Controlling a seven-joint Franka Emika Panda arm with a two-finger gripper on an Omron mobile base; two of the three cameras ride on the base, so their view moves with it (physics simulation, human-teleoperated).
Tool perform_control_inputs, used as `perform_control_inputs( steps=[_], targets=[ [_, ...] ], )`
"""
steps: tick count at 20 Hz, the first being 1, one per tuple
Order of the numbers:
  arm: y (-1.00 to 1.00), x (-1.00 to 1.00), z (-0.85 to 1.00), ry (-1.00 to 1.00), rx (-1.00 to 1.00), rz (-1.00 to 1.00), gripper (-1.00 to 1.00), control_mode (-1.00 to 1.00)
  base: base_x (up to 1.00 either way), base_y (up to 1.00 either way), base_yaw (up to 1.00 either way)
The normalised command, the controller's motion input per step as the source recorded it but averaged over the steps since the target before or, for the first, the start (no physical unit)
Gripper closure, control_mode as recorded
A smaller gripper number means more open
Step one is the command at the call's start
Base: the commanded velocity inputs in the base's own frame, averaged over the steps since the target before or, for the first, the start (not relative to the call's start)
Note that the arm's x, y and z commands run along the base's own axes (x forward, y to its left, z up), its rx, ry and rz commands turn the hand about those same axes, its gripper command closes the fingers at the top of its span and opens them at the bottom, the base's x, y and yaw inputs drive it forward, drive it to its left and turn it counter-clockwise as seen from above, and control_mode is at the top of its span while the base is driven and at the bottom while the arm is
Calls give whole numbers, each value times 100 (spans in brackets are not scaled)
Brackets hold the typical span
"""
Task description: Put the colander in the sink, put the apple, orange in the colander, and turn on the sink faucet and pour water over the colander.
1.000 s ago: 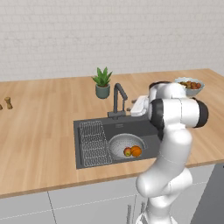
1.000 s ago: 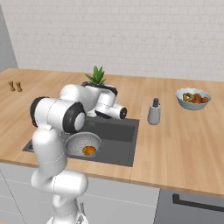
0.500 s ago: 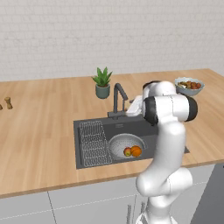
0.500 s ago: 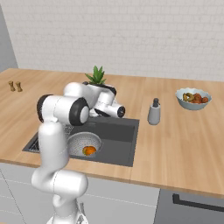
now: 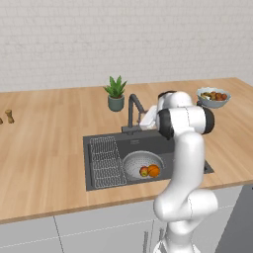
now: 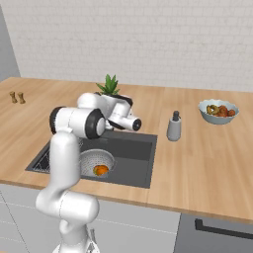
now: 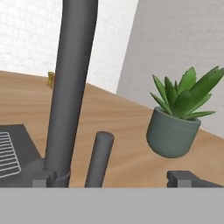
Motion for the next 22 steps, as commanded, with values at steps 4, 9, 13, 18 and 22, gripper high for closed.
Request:
perform_control_inputs(
  steps=[4,9,13,18,22],
  targets=[
    [1,36,-1,-4,0,0,-100,-100,0,0,0],
    [12,26,-8,-2,0,0,-100,-100,0,0,0],
    [26,16,-13,-1,0,-7,-100,-100,0,0,0],
    [14,23,-6,0,0,-12,-100,-100,0,0,0],
    [5,18,-4,0,0,-13,-100,-100,0,0,0]
  ],
)
